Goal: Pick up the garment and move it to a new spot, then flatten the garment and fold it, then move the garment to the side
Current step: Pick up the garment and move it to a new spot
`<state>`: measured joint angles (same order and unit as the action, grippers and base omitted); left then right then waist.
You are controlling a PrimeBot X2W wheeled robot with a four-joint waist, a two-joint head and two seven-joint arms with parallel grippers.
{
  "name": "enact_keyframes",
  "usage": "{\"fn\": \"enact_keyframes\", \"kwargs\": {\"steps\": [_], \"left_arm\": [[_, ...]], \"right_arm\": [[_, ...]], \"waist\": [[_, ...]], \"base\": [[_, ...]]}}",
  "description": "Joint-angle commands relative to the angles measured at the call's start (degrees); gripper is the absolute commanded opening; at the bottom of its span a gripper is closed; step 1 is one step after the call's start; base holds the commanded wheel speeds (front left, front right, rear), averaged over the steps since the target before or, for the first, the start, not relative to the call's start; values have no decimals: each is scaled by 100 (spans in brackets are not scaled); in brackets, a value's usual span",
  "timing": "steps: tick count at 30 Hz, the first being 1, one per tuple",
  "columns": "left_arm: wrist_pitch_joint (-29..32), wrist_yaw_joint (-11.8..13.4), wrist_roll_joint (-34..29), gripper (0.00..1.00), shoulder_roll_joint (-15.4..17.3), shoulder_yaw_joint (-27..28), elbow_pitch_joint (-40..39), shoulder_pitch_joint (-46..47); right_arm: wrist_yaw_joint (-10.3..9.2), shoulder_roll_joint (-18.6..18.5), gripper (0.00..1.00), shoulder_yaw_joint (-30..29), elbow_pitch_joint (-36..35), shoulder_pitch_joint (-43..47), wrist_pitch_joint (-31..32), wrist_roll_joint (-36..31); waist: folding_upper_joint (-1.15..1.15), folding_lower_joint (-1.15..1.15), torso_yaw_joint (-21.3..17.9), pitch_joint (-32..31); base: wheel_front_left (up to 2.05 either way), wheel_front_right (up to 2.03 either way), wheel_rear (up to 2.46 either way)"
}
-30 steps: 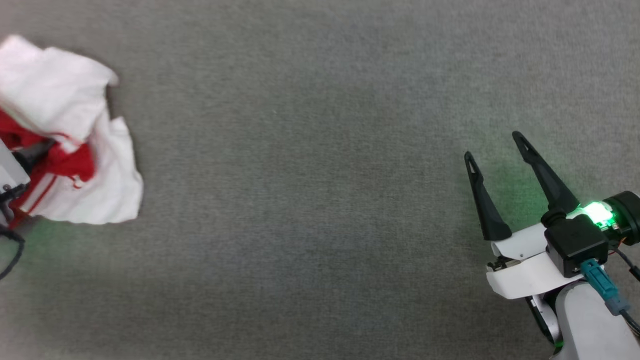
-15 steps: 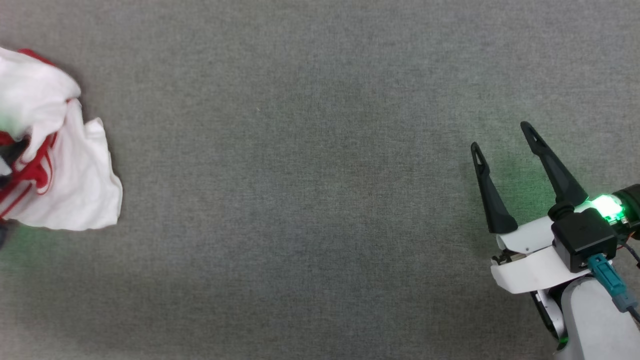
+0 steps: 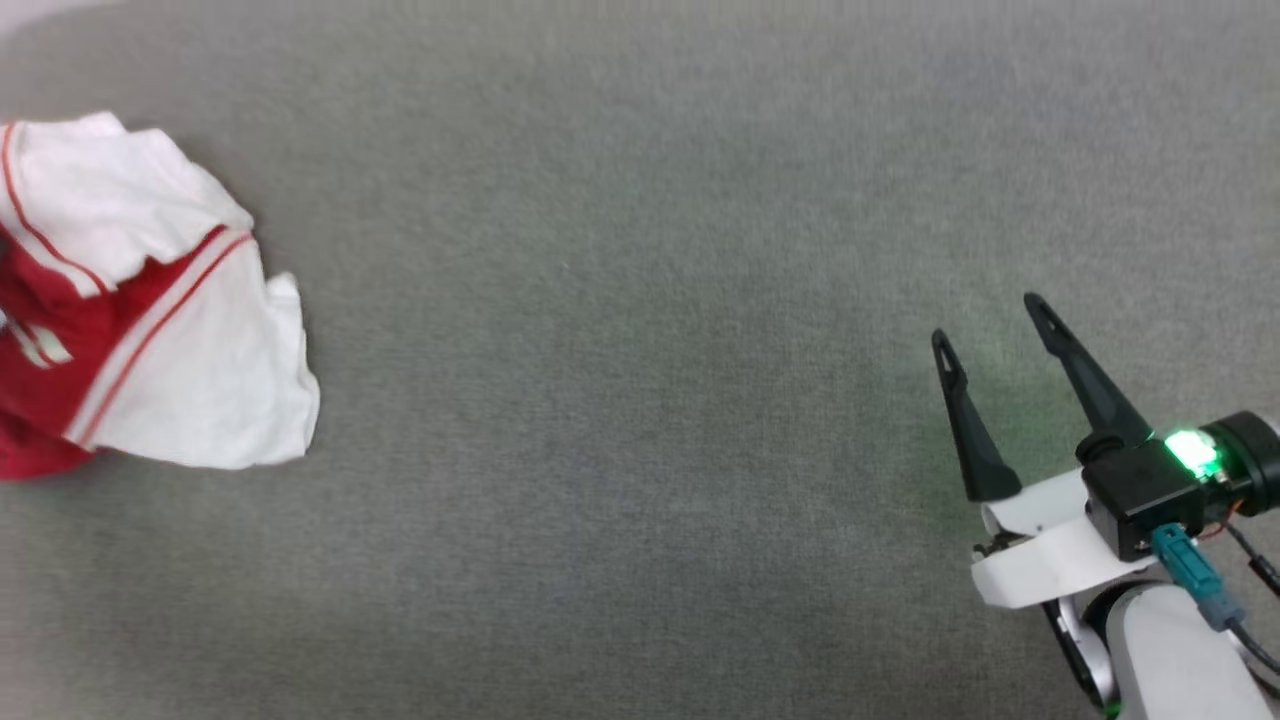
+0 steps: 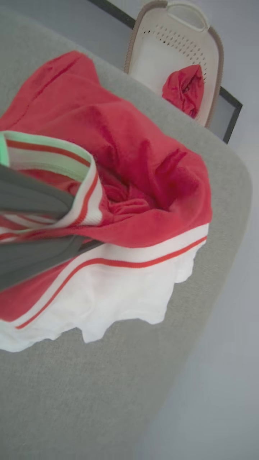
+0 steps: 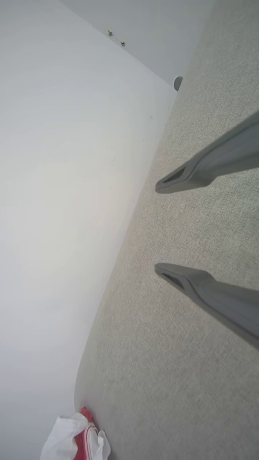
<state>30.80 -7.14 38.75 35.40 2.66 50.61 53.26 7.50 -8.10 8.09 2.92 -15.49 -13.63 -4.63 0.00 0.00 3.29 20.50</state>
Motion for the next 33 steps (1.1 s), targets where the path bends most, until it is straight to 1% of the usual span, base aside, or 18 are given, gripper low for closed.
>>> {"fn": "enact_keyframes", "kwargs": {"steps": [1,6,13,15,20,22,27,32,33], "left_arm": [[-143,-24,-42,0,76,-34,-79,76],[-680,-38,-50,0,160,-271,-431,177],[-1219,-38,-138,0,348,-665,-1117,338],[-1249,-39,-120,0,326,-748,-1281,372],[-1078,-39,96,0,288,-948,-1837,429],[-969,-39,174,0,327,-1049,-2074,392],[-616,-40,368,0,302,-1163,-2704,327],[-150,-8,743,0,163,-1214,-3420,182],[-150,-8,743,0,163,-1214,-3420,182]], "right_arm": [[-2,33,100,12,44,139,-28,20],[-2,114,100,-25,236,268,-63,54],[-2,241,100,-46,394,454,-112,97],[-2,255,100,-88,413,471,-113,98],[-2,299,100,-203,405,530,-136,62],[-2,320,100,-280,387,568,-142,34],[-2,336,100,-532,350,609,-145,-10],[-2,356,100,-836,300,711,-153,-53],[-2,356,100,-836,300,711,-153,-53]], "waist": [[0,0,153,-379],[0,0,257,-824],[0,0,357,-1322],[0,0,374,-1435],[0,0,332,-1631],[0,0,279,-1681],[0,0,66,-1761],[0,0,-249,-1802],[0,0,-249,-1802]], "base": [[0,0,0],[0,0,0],[0,0,0],[0,0,0],[0,0,0],[0,0,0],[0,0,0],[0,0,0],[0,0,0]]}}
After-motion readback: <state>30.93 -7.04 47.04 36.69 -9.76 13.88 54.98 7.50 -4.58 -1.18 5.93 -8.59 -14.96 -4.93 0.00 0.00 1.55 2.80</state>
